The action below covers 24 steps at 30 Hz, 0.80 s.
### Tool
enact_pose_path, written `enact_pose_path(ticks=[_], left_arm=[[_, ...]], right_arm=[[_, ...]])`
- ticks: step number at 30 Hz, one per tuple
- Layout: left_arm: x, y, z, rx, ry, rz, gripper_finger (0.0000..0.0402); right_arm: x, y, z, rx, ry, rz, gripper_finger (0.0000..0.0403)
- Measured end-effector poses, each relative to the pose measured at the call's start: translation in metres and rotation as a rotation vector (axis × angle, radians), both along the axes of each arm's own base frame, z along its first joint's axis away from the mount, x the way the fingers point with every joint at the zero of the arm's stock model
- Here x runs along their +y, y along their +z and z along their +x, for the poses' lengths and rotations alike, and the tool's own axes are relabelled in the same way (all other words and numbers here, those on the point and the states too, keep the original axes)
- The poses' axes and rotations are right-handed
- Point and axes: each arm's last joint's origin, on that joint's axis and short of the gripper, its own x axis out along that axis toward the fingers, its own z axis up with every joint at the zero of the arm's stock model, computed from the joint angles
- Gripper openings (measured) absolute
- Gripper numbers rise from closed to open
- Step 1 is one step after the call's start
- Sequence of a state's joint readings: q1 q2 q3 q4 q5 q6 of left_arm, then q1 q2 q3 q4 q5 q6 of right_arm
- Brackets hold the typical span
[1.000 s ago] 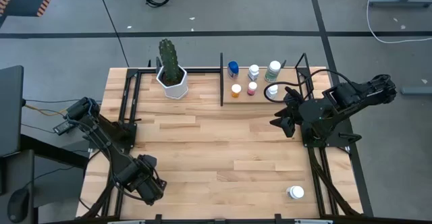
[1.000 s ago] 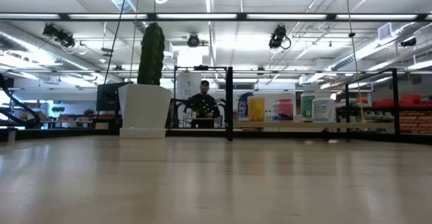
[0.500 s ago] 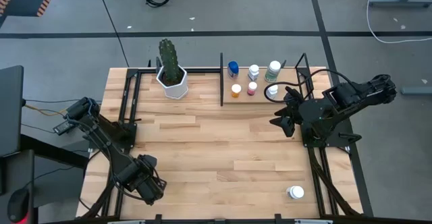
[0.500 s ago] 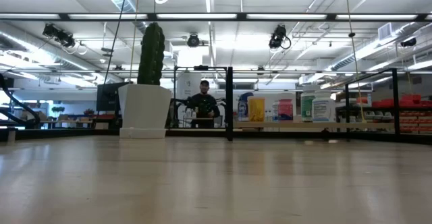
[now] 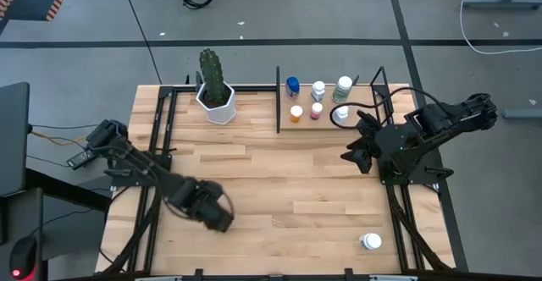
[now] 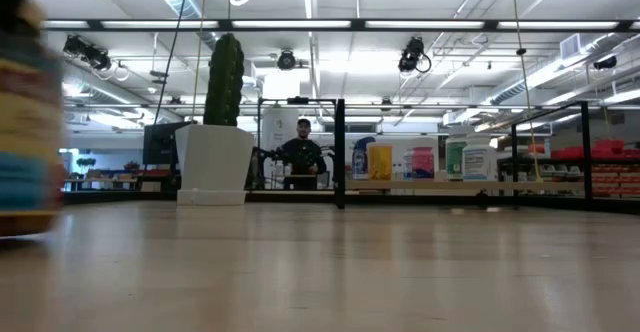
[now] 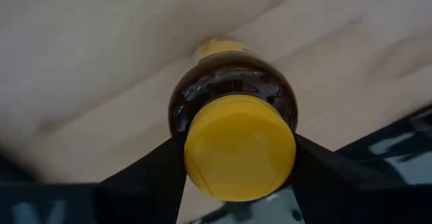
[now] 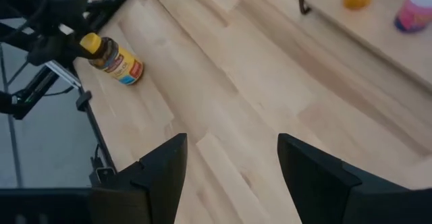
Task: Pick and place medicine bottles onto shelf by color
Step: Put the yellow pill bottle on the shelf
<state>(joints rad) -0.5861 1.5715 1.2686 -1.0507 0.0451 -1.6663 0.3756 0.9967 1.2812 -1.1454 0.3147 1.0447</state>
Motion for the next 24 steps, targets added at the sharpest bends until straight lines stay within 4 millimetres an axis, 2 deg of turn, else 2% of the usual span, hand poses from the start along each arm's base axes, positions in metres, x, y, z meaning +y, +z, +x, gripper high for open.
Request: enact_pose_path(ticks=[7,11,15,19,24], left_arm=[[0.04,0.004,0.037,-0.181,-0.057,0.02,0.022],[0.065,0.005,0.049,-0.218,-0.066,0.046,0.0234],[0.087,0.008,0.059,-0.263,-0.078,0.068,0.0227],[0.104,0.016,0.07,-0.329,-0.083,0.087,0.022],[0.117,0.023,0.1,-0.353,-0.145,0.122,0.0223]], right_arm=[[-0.004,0.0,-0.013,0.038,-0.004,0.054,0.0237],[-0.007,0.003,-0.023,0.031,0.003,0.079,0.0237],[-0.011,0.007,-0.033,0.0,0.011,0.1,0.0237],[-0.015,0.01,-0.043,-0.023,0.012,0.109,0.0237],[-0.019,0.011,-0.053,-0.028,0.013,0.111,0.0237]])
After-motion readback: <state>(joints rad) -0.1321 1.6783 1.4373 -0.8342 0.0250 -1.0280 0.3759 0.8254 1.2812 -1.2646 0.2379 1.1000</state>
